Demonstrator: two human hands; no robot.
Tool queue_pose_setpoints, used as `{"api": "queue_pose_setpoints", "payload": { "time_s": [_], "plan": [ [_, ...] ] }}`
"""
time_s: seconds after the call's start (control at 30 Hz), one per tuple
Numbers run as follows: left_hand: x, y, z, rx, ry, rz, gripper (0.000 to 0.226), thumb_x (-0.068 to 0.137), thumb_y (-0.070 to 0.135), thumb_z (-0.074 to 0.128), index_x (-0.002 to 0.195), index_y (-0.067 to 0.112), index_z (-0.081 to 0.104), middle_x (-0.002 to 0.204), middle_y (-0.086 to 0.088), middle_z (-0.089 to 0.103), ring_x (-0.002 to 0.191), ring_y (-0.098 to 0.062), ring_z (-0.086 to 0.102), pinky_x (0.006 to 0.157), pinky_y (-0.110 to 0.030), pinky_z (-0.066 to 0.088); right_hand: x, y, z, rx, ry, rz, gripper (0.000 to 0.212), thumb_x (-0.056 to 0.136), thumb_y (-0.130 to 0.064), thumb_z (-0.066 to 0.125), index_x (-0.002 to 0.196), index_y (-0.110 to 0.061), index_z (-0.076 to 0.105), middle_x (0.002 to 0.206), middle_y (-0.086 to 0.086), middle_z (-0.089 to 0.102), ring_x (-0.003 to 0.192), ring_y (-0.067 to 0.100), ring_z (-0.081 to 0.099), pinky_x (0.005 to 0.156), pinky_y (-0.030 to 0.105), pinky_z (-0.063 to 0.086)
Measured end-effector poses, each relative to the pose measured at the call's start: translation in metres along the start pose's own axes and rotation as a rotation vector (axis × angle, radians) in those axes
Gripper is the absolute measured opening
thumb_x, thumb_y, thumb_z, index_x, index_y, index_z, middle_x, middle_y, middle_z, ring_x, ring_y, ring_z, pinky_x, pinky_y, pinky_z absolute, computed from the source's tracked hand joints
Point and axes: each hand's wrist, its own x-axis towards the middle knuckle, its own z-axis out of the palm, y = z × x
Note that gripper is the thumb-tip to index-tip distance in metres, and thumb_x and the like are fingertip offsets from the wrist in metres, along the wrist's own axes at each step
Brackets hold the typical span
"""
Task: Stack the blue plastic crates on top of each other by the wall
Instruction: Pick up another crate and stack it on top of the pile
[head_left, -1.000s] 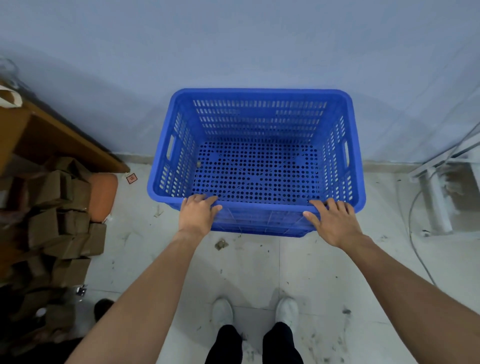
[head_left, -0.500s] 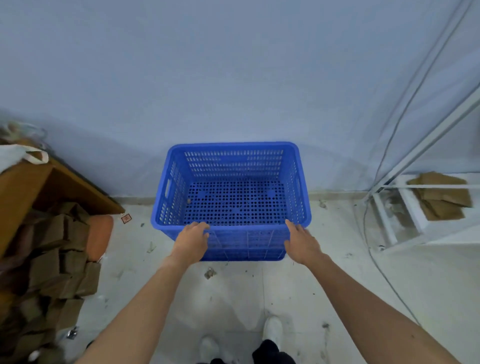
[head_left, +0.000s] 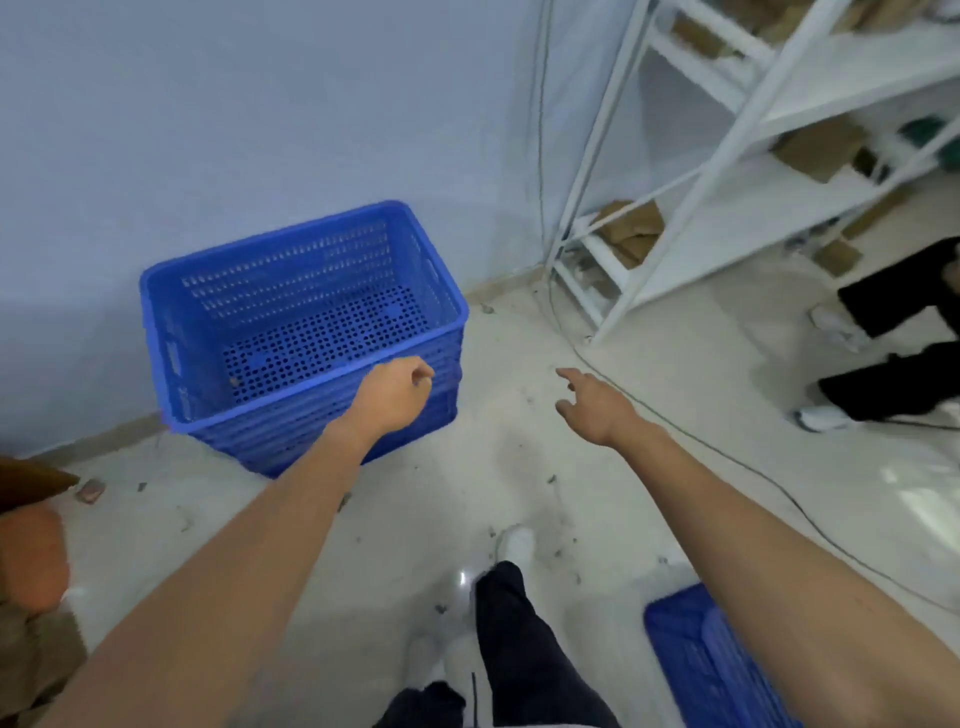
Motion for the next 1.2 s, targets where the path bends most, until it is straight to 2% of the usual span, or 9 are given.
{"api": "queue_pose_setpoints", "payload": {
  "time_s": [0.13, 0.27, 0.43, 0.57, 0.7, 0.77, 0.9, 1.07, 1.2],
  "plan": [
    [-0.012, 0.064, 0.050, 0.004, -0.109, 0.102, 0.027, 0.099, 0.018, 0.047, 0.113, 0.013, 0.070, 0.116, -0.005, 0.071, 0.107, -0.026, 0.064, 0.088, -0.033, 0.049, -0.081, 0.078, 0.005, 0.101, 0.072, 0.165, 0.056, 0.095, -0.029, 0.047, 0.149, -0.022, 0.032, 0.141, 0.016, 0.049, 0.125, 0.036, 0.050, 0.102, 0.043, 0.042],
    [-0.030, 0.142, 0.105, 0.061, -0.239, 0.250, 0.024, 0.095, 0.019, 0.050, 0.105, 0.018, 0.072, 0.106, -0.003, 0.074, 0.105, -0.028, 0.066, 0.092, -0.036, 0.051, -0.164, 0.158, 0.017, 0.226, 0.141, 0.349, 0.055, 0.095, -0.030, 0.046, 0.148, -0.023, 0.032, 0.139, 0.013, 0.052, 0.122, 0.033, 0.052, 0.099, 0.041, 0.043],
    [-0.070, 0.251, 0.193, 0.109, -0.369, 0.400, 0.026, 0.095, 0.020, 0.051, 0.111, 0.016, 0.072, 0.113, -0.003, 0.074, 0.108, -0.026, 0.064, 0.092, -0.031, 0.047, -0.268, 0.264, 0.038, 0.358, 0.203, 0.540, 0.054, 0.096, -0.029, 0.046, 0.148, -0.020, 0.032, 0.138, 0.014, 0.052, 0.119, 0.032, 0.054, 0.099, 0.042, 0.045],
    [-0.112, 0.325, 0.283, 0.163, -0.480, 0.458, 0.026, 0.096, 0.023, 0.052, 0.113, 0.017, 0.071, 0.117, -0.004, 0.072, 0.113, -0.026, 0.062, 0.096, -0.032, 0.046, -0.353, 0.359, 0.065, 0.429, 0.254, 0.649, 0.051, 0.097, -0.026, 0.048, 0.146, -0.015, 0.038, 0.139, 0.012, 0.053, 0.121, 0.032, 0.055, 0.101, 0.040, 0.045],
    [-0.160, 0.387, 0.368, 0.191, -0.583, 0.437, 0.026, 0.095, 0.023, 0.053, 0.113, 0.016, 0.071, 0.118, -0.004, 0.072, 0.112, -0.025, 0.063, 0.089, -0.025, 0.042, -0.424, 0.446, 0.097, 0.474, 0.223, 0.696, 0.046, 0.097, -0.022, 0.043, 0.142, -0.018, 0.041, 0.131, 0.011, 0.058, 0.113, 0.032, 0.058, 0.094, 0.043, 0.049],
    [-0.180, 0.412, 0.406, 0.217, -0.631, 0.429, 0.026, 0.095, 0.023, 0.053, 0.112, 0.015, 0.071, 0.116, -0.006, 0.072, 0.110, -0.026, 0.064, 0.089, -0.027, 0.044, -0.453, 0.485, 0.112, 0.507, 0.195, 0.719, 0.047, 0.095, -0.023, 0.041, 0.142, -0.020, 0.040, 0.134, 0.012, 0.056, 0.108, 0.031, 0.060, 0.090, 0.046, 0.052],
    [-0.209, 0.444, 0.466, 0.240, -0.700, 0.389, 0.026, 0.095, 0.022, 0.053, 0.111, 0.013, 0.070, 0.112, -0.007, 0.073, 0.104, -0.026, 0.065, 0.089, -0.031, 0.048, -0.498, 0.545, 0.138, 0.549, 0.164, 0.806, 0.053, 0.095, -0.023, 0.044, 0.147, -0.019, 0.034, 0.145, 0.011, 0.048, 0.123, 0.032, 0.052, 0.101, 0.046, 0.046],
    [-0.221, 0.459, 0.530, 0.272, -0.769, 0.347, 0.023, 0.094, 0.021, 0.052, 0.107, 0.013, 0.070, 0.108, -0.007, 0.073, 0.100, -0.025, 0.065, 0.088, -0.030, 0.049, -0.516, 0.603, 0.160, 0.519, 0.080, 0.854, 0.052, 0.098, -0.026, 0.044, 0.148, -0.016, 0.033, 0.145, 0.011, 0.047, 0.126, 0.033, 0.050, 0.102, 0.042, 0.044],
    [-0.221, 0.464, 0.587, 0.261, -0.844, 0.259, 0.024, 0.096, 0.024, 0.052, 0.108, 0.012, 0.069, 0.104, -0.004, 0.069, 0.102, -0.025, 0.064, 0.086, -0.032, 0.048, -0.508, 0.652, 0.180, 0.530, 0.034, 0.905, 0.055, 0.098, -0.028, 0.044, 0.150, -0.018, 0.030, 0.148, 0.010, 0.043, 0.127, 0.033, 0.049, 0.103, 0.044, 0.044]
  ]
}}
